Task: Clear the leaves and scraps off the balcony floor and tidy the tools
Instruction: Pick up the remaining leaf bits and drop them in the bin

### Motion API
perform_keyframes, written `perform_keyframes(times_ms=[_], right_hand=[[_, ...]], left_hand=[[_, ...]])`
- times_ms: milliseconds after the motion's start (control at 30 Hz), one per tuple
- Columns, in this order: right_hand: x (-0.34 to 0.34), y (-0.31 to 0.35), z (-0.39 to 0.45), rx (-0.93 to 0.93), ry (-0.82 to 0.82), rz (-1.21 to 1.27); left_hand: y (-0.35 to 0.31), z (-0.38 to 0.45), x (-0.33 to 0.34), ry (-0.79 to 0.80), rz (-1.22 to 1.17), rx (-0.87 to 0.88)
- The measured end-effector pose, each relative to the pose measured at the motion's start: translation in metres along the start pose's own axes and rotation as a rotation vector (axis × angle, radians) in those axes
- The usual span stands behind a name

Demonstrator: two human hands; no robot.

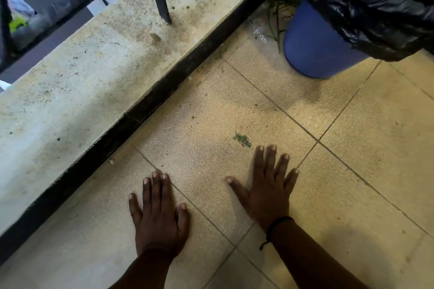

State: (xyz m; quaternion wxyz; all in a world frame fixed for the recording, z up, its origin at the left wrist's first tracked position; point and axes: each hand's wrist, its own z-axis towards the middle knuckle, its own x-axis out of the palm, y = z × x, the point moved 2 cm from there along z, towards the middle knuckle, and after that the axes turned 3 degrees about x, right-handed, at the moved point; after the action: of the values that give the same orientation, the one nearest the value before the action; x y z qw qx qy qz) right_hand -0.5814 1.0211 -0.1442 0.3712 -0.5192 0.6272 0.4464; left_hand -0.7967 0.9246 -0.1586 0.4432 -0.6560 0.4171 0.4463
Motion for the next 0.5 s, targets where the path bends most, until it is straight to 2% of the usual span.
perform_keyframes(times_ms=[100,167,233,300,333,433,500], right_hand=[[0.000,0.022,0.018,-0.056,0.004,0.002],[-0.005,0.030,0.026,-0.041,-0.048,0.112],[-0.013,0.027,0.030,-0.003,-0.144,0.285],[-0.022,0.015,0.036,-0.011,-0.293,0.372],[-0.026,0.009,0.042,-0.014,-0.307,0.394],[-0.038,0.001,0.064,-0.026,-0.162,0.416],[-0.042,0.006,0.078,-0.067,-0.170,0.354]], left_hand=[[0.002,-0.002,0.002,0.010,0.000,0.002],[0.003,-0.003,0.002,0.013,0.000,0.000],[0.003,-0.002,0.002,0.010,-0.004,-0.001],[0.003,-0.002,0.002,0.008,-0.002,-0.004],[0.002,-0.002,0.002,0.010,-0.003,-0.004],[0.003,-0.002,0.001,0.010,-0.006,-0.002],[0.003,-0.002,0.002,0.015,0.001,0.000]])
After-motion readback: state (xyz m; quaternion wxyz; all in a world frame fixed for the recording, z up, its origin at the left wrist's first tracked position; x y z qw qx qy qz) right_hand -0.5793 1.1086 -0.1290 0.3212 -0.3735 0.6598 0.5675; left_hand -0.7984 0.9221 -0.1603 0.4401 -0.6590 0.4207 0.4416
